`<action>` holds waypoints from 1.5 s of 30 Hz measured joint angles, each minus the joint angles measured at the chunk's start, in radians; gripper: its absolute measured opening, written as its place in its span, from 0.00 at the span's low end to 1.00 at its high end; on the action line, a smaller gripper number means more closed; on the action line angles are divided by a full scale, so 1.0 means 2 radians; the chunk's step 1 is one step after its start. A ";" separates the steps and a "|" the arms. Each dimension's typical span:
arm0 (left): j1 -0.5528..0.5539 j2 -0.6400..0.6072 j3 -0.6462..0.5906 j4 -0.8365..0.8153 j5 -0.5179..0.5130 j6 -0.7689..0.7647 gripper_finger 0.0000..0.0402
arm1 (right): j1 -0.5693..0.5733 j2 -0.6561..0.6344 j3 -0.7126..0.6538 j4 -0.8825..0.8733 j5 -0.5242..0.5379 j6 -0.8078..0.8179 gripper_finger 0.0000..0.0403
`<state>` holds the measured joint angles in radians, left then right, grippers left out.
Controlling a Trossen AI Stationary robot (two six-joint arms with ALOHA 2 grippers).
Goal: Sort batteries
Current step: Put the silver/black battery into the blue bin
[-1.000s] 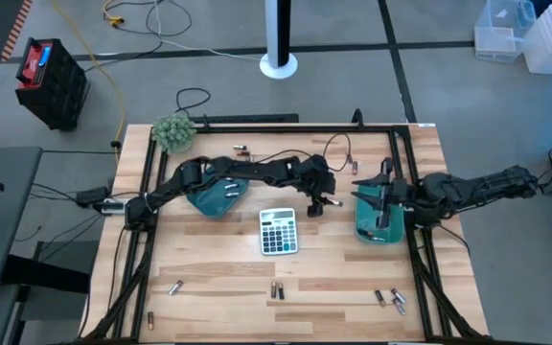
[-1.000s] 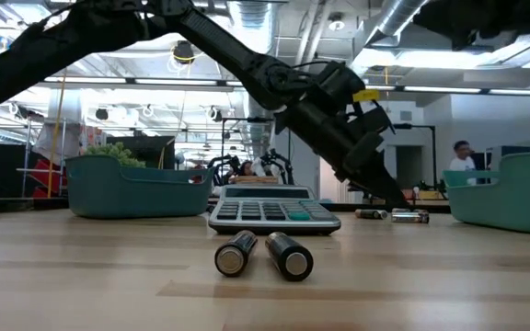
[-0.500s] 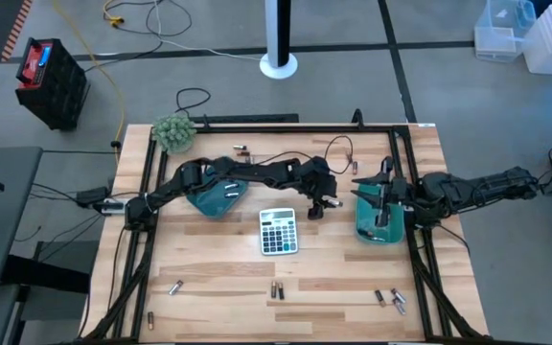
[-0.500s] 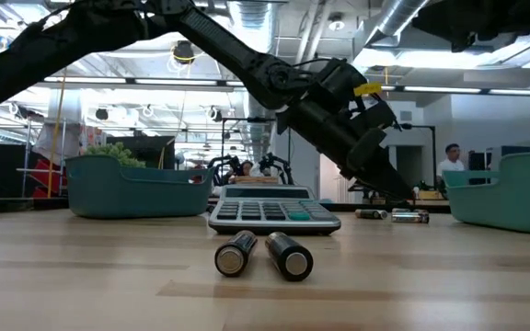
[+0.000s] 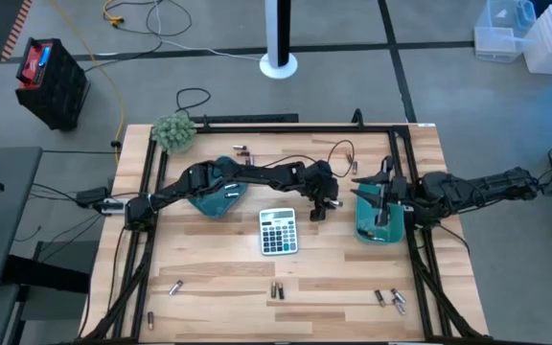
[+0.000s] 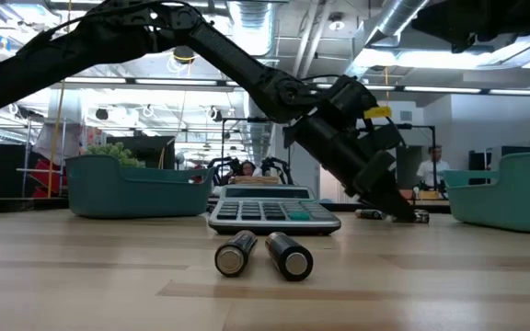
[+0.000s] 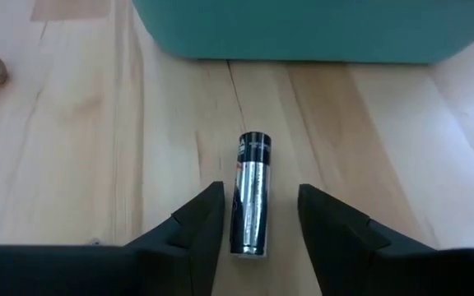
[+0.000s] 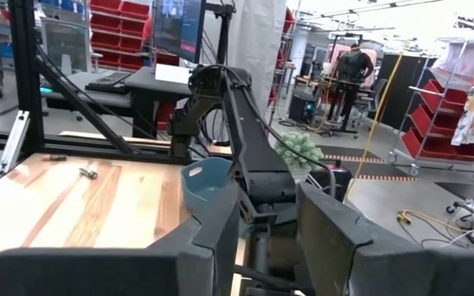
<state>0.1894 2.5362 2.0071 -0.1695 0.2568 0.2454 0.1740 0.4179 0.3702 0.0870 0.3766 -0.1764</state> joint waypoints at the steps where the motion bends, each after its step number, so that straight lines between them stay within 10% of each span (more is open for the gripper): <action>1: 0.000 0.000 0.000 -0.003 -0.004 0.001 0.35 | -0.001 0.000 0.000 0.000 0.000 0.000 0.34; 9: -0.003 -0.001 0.001 -0.025 -0.018 0.010 0.11 | -0.014 0.000 0.000 0.000 0.000 0.000 0.34; 45: -0.013 -0.098 -0.001 -0.054 -0.003 0.030 0.11 | -0.009 -0.012 0.000 0.059 0.000 -0.021 0.34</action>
<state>0.1643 2.3403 2.0045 -0.2770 0.2517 0.3050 0.1566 0.3936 0.3702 0.2047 0.3763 -0.2188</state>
